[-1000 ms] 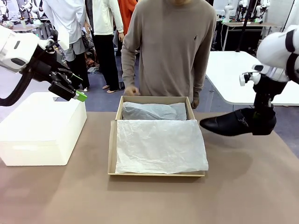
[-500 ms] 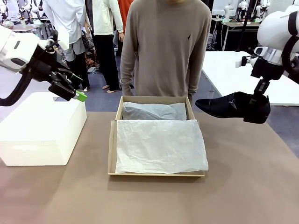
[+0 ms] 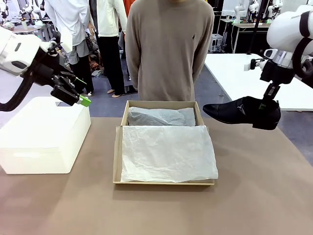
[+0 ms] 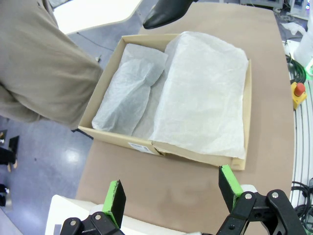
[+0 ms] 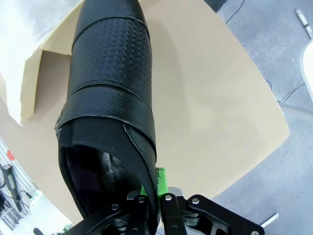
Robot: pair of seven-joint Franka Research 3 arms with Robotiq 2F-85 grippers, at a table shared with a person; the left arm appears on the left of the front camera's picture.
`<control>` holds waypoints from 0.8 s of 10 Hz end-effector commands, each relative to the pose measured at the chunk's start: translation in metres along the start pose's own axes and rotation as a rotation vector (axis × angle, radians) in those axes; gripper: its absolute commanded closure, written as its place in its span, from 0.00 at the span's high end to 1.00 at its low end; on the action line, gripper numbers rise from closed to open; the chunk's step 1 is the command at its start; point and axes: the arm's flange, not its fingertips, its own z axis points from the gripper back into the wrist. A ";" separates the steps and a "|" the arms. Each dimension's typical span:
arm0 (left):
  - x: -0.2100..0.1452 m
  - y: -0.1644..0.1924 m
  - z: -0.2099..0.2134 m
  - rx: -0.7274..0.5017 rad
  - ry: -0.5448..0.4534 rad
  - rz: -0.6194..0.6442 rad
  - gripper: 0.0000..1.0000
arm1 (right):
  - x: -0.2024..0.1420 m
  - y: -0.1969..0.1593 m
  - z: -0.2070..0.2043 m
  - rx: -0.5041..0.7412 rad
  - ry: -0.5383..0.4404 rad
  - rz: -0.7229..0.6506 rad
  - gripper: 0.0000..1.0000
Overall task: Pack the shoes into the box.
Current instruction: Place the other shoe of the Shoes into the Shoes Box.
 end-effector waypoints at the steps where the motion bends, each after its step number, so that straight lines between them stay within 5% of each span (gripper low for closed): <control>1: -0.001 0.002 0.000 -0.011 -0.018 -0.013 1.00 | -0.001 0.000 0.004 -0.009 -0.006 0.007 0.00; 4: -0.001 0.002 0.000 -0.011 -0.018 -0.013 1.00 | 0.011 0.004 0.014 -0.012 -0.022 -0.031 0.00; 8: -0.001 0.002 0.000 -0.011 -0.018 -0.013 1.00 | 0.037 0.028 0.054 -0.038 -0.003 -0.413 0.00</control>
